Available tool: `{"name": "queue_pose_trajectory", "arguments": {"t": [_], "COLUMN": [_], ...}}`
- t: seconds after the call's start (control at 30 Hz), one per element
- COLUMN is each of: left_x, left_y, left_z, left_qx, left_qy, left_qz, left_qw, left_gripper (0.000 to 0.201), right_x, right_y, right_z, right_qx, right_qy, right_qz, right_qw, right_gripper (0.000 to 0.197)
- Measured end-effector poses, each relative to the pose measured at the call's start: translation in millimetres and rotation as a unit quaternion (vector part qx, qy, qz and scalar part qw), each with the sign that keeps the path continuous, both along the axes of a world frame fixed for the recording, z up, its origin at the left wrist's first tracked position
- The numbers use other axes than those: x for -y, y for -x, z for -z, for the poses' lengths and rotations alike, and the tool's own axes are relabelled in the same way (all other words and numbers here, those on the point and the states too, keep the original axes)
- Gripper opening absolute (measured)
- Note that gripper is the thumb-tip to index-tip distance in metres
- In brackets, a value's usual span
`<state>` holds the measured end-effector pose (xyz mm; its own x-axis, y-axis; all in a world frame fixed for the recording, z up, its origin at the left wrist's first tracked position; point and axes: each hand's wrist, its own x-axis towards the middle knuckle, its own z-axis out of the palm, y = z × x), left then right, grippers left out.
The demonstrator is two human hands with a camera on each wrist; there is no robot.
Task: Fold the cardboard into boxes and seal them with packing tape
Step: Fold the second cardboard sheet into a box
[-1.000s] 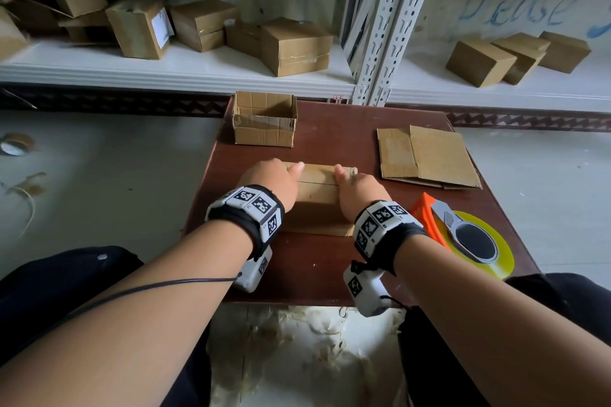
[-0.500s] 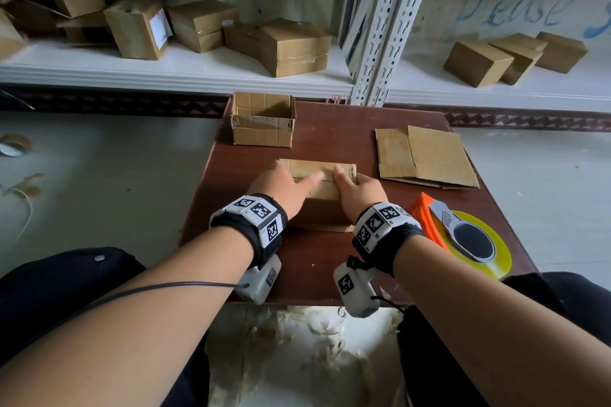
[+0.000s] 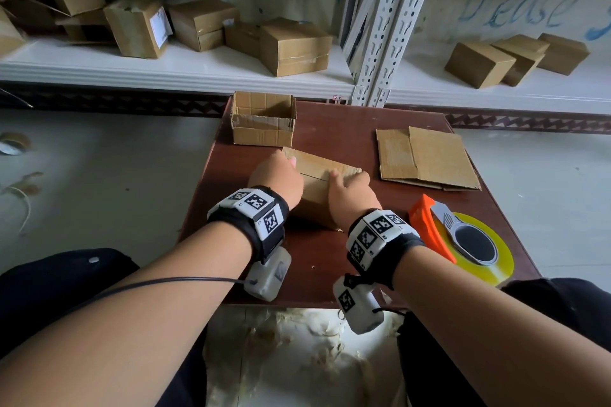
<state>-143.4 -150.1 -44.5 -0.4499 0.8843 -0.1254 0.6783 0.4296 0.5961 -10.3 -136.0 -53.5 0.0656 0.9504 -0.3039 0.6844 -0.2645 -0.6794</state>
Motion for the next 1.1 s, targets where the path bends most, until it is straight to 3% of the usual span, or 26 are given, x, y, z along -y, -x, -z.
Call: {"name": "queue_pose_trajectory", "arguments": {"t": [0.1, 0.2, 0.33, 0.4, 0.5, 0.63, 0.83, 0.97, 1.1], "left_x": [3.0, 5.4, 9.8, 14.2, 20.3, 23.1, 21.8, 22.1, 24.7], "left_y": [0.8, 8.2, 13.1, 10.6, 5.4, 4.2, 10.7, 9.7, 3.6], "left_z": [-7.0, -14.7, -24.0, -25.1, -23.3, -20.3, -27.5, -31.4, -42.7], "left_qx": [0.007, 0.000, 0.027, 0.002, -0.033, -0.013, -0.025, 0.020, 0.127], "left_qy": [0.006, 0.002, -0.003, -0.004, 0.016, 0.004, -0.057, -0.149, -0.252], "left_qz": [0.004, 0.015, -0.006, -0.014, -0.012, -0.012, -0.002, -0.004, -0.024], "left_qw": [1.000, 1.000, 1.000, 1.000, 0.999, 1.000, 0.998, 0.989, 0.959], "left_gripper": [0.038, 0.043, 0.081, 0.087, 0.090, 0.079, 0.059, 0.045, 0.040], "right_x": [-2.9, -9.1, -3.0, 0.0, 2.3, 12.8, 20.8, 19.7, 14.9], "right_y": [-0.8, -4.7, -12.2, -13.0, -7.8, 1.7, 2.5, 8.4, 14.3], "right_z": [-4.0, -14.0, -30.3, -30.9, -28.7, -25.1, -30.9, -35.4, -35.0], "right_qx": [0.086, 0.167, 0.219, 0.182, 0.129, 0.048, -0.006, -0.028, -0.143], "right_qy": [0.029, 0.011, -0.056, -0.087, -0.112, -0.112, -0.112, -0.040, 0.047], "right_qz": [-0.063, -0.159, -0.223, -0.202, -0.155, -0.135, -0.082, -0.040, -0.015], "right_qw": [0.994, 0.973, 0.948, 0.958, 0.973, 0.983, 0.990, 0.998, 0.988], "right_gripper": [0.068, 0.044, 0.042, 0.039, 0.051, 0.083, 0.098, 0.111, 0.127]}}
